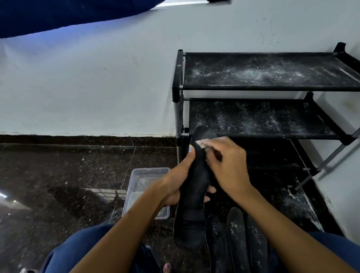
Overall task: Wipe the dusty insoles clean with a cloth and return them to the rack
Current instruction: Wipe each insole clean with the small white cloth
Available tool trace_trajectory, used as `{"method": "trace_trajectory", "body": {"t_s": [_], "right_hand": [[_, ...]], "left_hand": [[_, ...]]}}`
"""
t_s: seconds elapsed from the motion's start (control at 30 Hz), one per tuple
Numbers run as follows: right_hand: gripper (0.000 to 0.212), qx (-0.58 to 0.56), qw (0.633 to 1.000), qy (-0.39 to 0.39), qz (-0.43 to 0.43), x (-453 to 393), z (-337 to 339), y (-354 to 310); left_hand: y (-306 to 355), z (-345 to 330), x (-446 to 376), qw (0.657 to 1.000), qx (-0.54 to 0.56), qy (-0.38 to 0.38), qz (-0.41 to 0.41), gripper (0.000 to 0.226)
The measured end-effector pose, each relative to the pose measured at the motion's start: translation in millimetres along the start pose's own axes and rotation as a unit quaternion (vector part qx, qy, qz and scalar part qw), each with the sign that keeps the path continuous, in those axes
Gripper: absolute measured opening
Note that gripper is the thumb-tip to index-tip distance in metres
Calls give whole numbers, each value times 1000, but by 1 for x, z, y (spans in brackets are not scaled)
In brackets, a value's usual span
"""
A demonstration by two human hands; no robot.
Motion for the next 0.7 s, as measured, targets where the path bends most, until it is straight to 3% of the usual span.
{"method": "trace_trajectory", "body": {"t_s": [0.1,0.23,0.37,0.43,0.57,0.7], "right_hand": [[20,-4,999,-29,24,2,-3,-6],[21,27,998,23,-60,-11,10,18],[21,4,999,-33,0,3,-5,0],[21,-12,999,-40,10,4,-6,-2],[19,0,999,-1,-46,-3,2,13],[22,9,996,-84,12,12,-18,-3]], "left_hand": [[1,0,1,1000,-3,-6,3,86],[0,-7,6,998,-34,-42,21,99],[2,1,1,1000,-14,-7,-3,105],[3,4,0,1000,-6,-6,-14,104],[6,2,2,1000,-12,1,-19,93],[8,11,0,999,-2,46,-29,98]]}}
Point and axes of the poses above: each hand's wrist, its own x-axis away from the middle knuckle, its own z-axis out of the back of the hand, y = z × x, the point moved 7 cm from there along -x, towards the middle knuckle, and after that the axes turned 10 degrees about -z, right-handed, at the moved point
